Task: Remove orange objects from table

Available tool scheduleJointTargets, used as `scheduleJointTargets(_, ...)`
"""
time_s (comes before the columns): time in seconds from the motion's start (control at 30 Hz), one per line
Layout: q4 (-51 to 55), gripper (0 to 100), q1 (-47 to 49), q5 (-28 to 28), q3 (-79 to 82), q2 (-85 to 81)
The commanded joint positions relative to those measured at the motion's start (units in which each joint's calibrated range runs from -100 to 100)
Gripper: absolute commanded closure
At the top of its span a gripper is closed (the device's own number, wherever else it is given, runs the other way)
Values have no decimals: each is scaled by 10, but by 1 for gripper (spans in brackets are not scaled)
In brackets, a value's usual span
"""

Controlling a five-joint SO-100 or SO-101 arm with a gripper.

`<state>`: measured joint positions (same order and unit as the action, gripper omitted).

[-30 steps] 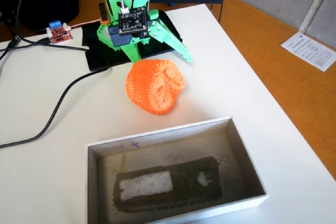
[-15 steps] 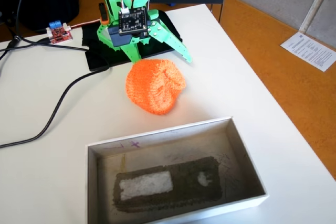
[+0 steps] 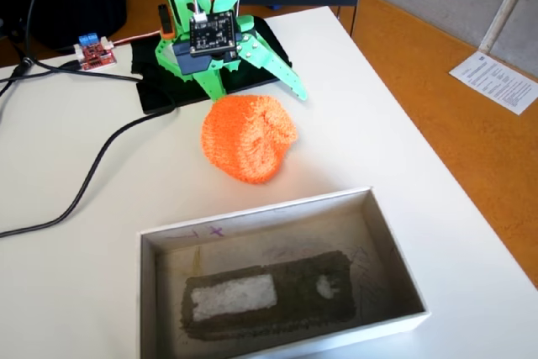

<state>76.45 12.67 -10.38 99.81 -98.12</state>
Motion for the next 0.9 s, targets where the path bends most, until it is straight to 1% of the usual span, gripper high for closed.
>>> scheduleJointTargets(0.0, 1, 57, 5, -1, -2, -4)
scheduleJointTargets(0.37, 1, 57, 5, -1, -2, -4)
scheduleJointTargets(0.43, 4, 57, 14, 31, -2, -4)
scheduleJointTargets(0.47, 4, 57, 26, 26, -2, -4)
scheduleJointTargets(0.5, 4, 57, 31, 32, -2, -4)
scheduleJointTargets(0.53, 2, 57, 22, 58, -3, -4)
scheduleJointTargets(0.57, -14, 57, 12, 96, -4, -4)
scheduleJointTargets(0.6, -45, 57, -1, 173, -18, -3)
scheduleJointTargets(0.63, -77, 57, -6, 167, -27, 5)
scheduleJointTargets(0.67, -93, 57, -12, 174, -61, 33)
scheduleJointTargets(0.77, -78, 57, -8, 171, -145, 104)
scheduleJointTargets(0.83, -91, 57, -5, 147, -205, 189)
scheduleJointTargets(0.87, -95, 57, -35, 152, -240, 284)
